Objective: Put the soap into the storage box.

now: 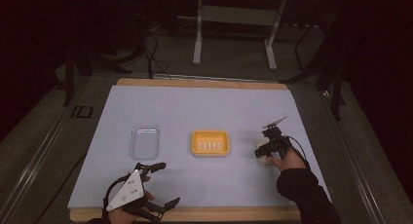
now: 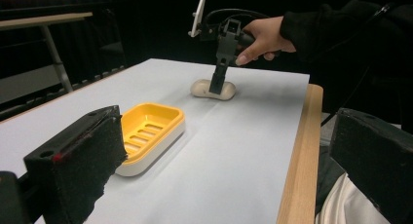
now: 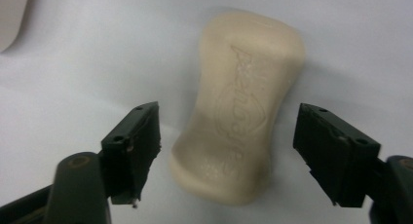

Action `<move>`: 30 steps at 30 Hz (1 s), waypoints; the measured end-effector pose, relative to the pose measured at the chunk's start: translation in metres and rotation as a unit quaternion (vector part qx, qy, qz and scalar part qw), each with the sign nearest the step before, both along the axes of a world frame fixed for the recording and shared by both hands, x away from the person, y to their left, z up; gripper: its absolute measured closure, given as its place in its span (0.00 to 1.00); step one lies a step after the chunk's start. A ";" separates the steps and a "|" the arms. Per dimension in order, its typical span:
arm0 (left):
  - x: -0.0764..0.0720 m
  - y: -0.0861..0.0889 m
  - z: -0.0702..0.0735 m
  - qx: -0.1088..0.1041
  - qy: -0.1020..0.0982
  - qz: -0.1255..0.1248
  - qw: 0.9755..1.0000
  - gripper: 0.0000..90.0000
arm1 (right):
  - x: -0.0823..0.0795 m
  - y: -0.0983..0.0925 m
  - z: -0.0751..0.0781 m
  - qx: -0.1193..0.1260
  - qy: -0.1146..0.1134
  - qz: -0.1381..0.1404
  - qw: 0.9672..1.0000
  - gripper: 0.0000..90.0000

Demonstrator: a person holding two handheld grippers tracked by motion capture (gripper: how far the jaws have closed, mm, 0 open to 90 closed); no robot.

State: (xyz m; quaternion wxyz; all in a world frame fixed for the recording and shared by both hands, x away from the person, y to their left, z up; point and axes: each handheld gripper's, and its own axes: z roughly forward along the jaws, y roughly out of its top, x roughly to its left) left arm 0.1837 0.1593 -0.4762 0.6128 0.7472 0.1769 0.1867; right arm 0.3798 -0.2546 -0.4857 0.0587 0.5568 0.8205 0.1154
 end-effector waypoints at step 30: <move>-0.001 -0.001 0.000 0.005 -0.003 -0.005 1.000 0.00 | 0.004 0.002 -0.018 -0.003 -0.057 -0.035 0.998 0.52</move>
